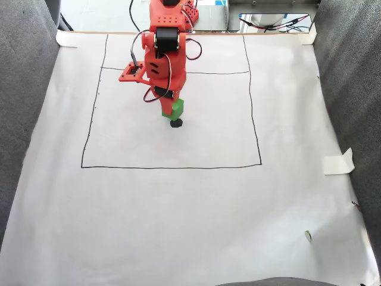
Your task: Grasp the colored block, Place it on the black dot, and then return the arm to the default position.
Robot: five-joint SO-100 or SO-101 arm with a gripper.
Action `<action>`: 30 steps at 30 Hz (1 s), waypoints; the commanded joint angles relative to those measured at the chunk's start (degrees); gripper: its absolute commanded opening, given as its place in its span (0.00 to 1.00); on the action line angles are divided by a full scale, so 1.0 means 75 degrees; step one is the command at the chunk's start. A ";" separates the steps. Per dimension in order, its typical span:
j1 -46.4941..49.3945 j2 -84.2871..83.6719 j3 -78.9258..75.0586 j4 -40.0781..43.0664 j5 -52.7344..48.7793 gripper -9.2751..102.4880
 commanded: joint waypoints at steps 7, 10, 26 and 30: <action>-0.0070 -0.0270 -0.0633 0.0082 -0.0012 0.08; -0.0070 -0.0363 -0.0691 0.0105 0.0082 0.08; 0.0141 -0.1277 -0.2238 0.0750 0.0035 0.08; 0.0129 -0.1477 -0.2590 0.0961 0.0023 0.08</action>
